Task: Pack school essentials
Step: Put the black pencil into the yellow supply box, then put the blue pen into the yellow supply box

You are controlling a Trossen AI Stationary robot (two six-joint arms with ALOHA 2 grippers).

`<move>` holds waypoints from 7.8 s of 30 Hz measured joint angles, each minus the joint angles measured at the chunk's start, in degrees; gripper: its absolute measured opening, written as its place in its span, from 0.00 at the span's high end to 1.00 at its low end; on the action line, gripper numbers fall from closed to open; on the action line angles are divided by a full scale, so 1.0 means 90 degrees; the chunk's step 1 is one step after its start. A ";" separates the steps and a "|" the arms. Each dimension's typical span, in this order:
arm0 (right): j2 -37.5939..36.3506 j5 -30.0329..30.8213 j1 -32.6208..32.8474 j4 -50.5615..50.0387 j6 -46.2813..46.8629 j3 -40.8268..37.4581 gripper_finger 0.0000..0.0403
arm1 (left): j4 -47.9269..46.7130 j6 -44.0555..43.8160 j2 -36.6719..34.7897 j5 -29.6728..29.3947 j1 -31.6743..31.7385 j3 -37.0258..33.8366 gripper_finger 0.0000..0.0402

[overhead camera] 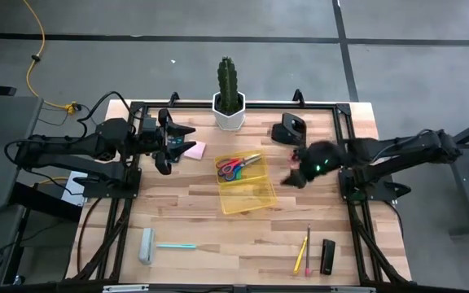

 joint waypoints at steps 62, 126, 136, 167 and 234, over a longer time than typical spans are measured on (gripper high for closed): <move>0.4133 -0.0889 0.2478 -0.1059 0.4878 0.0000 0.95 | 0.0000 -0.0010 -0.0002 -0.0029 -0.0005 0.0000 0.51; 0.2298 -0.0389 -0.1862 0.1765 -0.5823 0.3137 1.00 | -0.0782 -0.0233 0.0804 -0.0123 0.0002 0.1069 0.51; 0.2298 -0.0389 -0.1860 0.1776 -0.5808 0.3137 1.00 | -0.0792 -0.0233 0.0801 -0.0138 0.0002 0.1069 0.51; 0.6532 0.0543 -0.1685 -0.2161 -0.7948 0.5938 1.00 | -0.0895 -0.0233 0.0806 -0.0454 0.0005 0.1051 0.51; 0.0549 -0.0159 -0.1338 0.5286 -0.5801 -0.0321 0.50 | 0.0143 -0.0617 0.0313 0.0180 0.0000 0.0056 0.51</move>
